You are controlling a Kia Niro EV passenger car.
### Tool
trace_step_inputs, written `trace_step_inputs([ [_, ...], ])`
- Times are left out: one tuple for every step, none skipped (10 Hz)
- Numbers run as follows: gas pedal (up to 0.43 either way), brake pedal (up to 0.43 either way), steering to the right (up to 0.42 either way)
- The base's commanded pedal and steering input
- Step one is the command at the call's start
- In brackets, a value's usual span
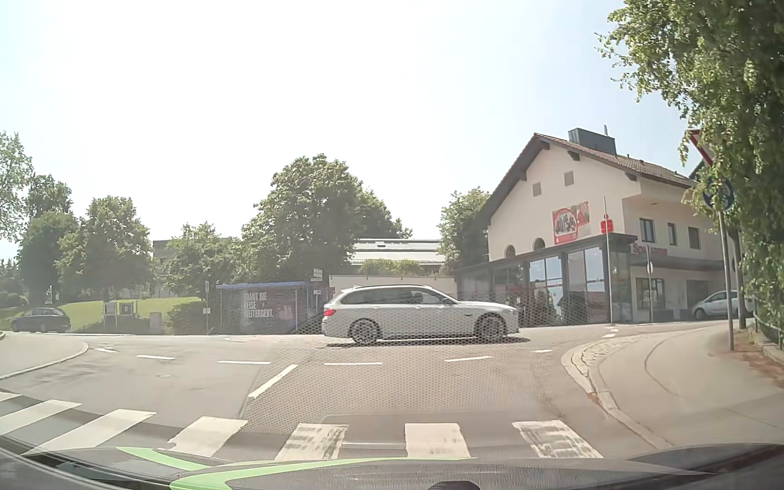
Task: Follow the waypoints while adhering to traffic rules and regulations
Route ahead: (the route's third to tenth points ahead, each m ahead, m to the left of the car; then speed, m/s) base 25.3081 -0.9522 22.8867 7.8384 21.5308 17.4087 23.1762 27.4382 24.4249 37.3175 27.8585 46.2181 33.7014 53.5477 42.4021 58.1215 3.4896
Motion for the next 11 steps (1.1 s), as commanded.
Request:
trace_step_inputs([
  [0.0, 0.0, 0.013],
  [0.008, 0.0, 0.016],
  [0.039, 0.0, 0.017],
  [0.079, 0.0, 0.017],
  [0.079, 0.0, 0.017],
  [0.079, 0.0, 0.019],
  [0.118, 0.0, 0.028],
  [0.157, 0.0, 0.036],
  [0.157, 0.0, 0.042],
  [0.157, 0.0, 0.045],
  [0.197, 0.0, 0.045],
])
